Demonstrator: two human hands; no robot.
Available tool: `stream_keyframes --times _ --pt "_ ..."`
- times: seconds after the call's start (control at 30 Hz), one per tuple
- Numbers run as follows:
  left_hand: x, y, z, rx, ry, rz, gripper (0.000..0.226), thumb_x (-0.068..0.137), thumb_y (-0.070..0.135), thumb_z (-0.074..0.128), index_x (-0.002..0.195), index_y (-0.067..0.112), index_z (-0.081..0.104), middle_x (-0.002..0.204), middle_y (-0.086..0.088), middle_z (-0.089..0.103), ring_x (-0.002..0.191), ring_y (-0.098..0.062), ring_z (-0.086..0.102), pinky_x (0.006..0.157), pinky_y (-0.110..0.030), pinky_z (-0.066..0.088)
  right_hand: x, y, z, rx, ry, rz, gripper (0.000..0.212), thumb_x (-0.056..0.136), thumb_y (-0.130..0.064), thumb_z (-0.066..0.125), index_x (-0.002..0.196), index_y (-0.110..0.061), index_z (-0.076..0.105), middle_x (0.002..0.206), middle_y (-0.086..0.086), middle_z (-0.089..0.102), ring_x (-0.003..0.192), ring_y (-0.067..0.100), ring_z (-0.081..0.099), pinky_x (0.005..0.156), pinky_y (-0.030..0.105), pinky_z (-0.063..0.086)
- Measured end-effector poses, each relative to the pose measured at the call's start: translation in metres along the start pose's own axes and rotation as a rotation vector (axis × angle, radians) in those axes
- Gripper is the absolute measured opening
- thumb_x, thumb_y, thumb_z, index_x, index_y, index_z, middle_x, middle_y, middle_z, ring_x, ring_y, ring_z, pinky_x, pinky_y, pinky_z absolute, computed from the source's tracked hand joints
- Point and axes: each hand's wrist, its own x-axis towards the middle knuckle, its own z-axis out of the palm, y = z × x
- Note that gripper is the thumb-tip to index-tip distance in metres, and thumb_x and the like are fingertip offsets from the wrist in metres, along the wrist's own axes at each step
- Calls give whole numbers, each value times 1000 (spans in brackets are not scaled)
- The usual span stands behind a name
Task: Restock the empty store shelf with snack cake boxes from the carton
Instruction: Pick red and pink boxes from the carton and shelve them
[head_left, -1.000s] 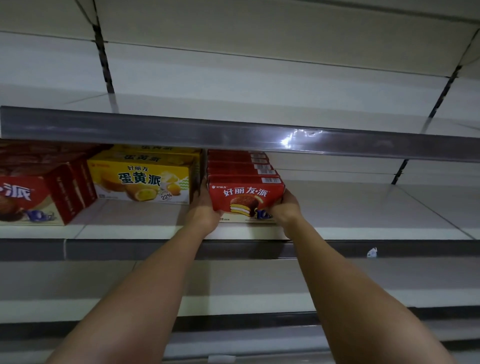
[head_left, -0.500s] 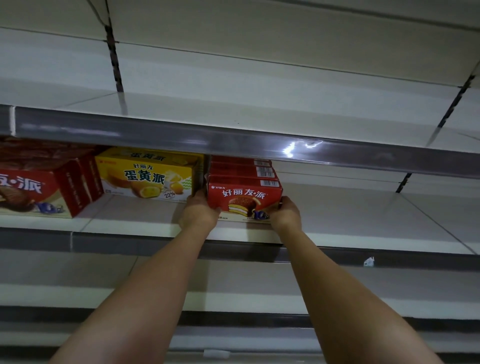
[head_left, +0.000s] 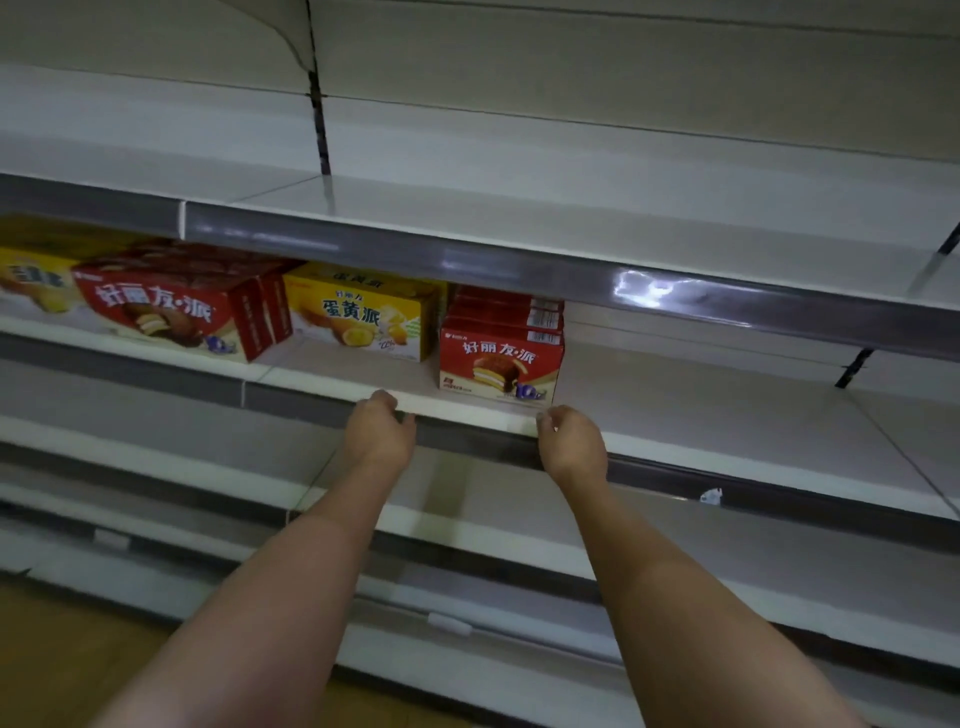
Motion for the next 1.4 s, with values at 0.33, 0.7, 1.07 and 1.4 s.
stream_keyframes --times 0.33,0.7,1.07,1.4 --pt "-99 -92 -51 65 38 -233 30 94 23 54 119 7 57 115 -16 62 99 -30 58 80 -34 48 -74 -15 28 1 -245 -159 42 99 -36 41 129 -13 57 123 9 63 116 30 57 90 33 44" --pt "-203 -231 -164 76 192 -576 29 93 14 57 116 -3 60 117 -19 63 109 -33 58 82 -32 43 -198 -102 116 -216 -628 -576 48 100 -46 36 126 -13 58 119 8 64 109 26 59 87 33 47" --pt "-359 -398 -300 90 328 -913 16 91 29 56 101 17 61 104 -4 65 101 -28 60 78 -33 47 -403 -197 222 -327 -901 -910 53 100 -49 35 139 -15 49 136 4 56 122 22 53 96 33 45" --pt "-446 -489 -358 81 426 -1122 14 94 31 55 100 19 60 102 3 64 97 -23 61 75 -28 42 -535 -254 301 -390 -1091 -949 43 101 -44 38 134 -20 51 132 4 57 119 22 55 93 33 45"
